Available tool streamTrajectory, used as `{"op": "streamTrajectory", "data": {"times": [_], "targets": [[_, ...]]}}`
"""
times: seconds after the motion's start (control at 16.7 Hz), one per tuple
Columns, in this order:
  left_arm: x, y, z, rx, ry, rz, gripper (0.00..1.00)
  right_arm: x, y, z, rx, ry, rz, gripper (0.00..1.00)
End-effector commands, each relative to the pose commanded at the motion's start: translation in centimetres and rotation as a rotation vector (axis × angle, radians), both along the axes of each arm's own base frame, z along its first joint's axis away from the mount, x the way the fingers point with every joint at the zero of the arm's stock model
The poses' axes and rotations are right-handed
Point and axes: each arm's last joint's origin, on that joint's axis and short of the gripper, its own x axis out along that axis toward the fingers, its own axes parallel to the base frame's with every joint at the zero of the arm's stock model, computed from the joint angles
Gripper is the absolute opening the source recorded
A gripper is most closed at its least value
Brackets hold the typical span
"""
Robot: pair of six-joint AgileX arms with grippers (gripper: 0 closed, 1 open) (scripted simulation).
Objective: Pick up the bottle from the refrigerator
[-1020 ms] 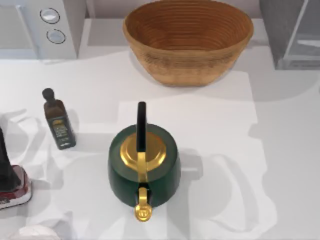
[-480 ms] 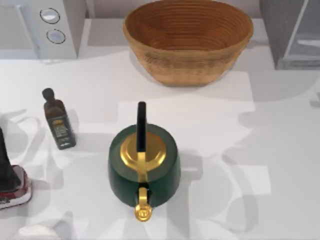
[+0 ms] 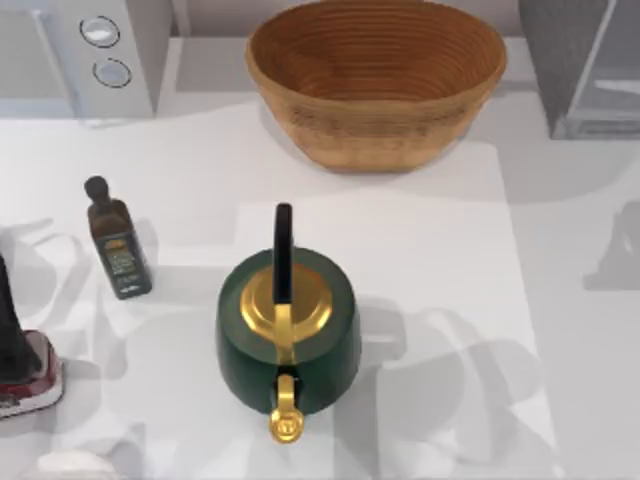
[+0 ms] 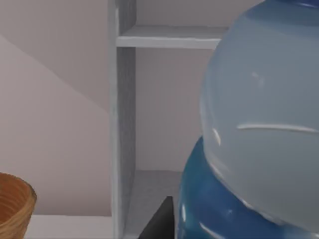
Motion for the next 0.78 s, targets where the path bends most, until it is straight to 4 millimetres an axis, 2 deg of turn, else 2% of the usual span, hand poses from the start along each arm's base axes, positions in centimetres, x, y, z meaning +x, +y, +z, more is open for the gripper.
{"op": "streamTrajectory", "data": {"times": [0.12,0.3,0.54,0.78], "targets": [[0.0,0.0,0.0,0.000,0.000,0.000,1.00,-2.7,0.7,-1.2,0.005,-0.019,0.000,0.00],[0.0,0.0,0.0,0.000,0.000,0.000,1.00,-4.8,1.3,-4.2,0.018,0.010,-0.004,0.00],[0.0,0.0,0.0,0.000,0.000,0.000,1.00,-5.6,1.6,-7.5,0.026,0.078,-0.002,0.00],[0.0,0.0,0.0,0.000,0.000,0.000,1.00,-5.7,1.7,-8.0,0.026,0.091,-0.001,0.00]]}}
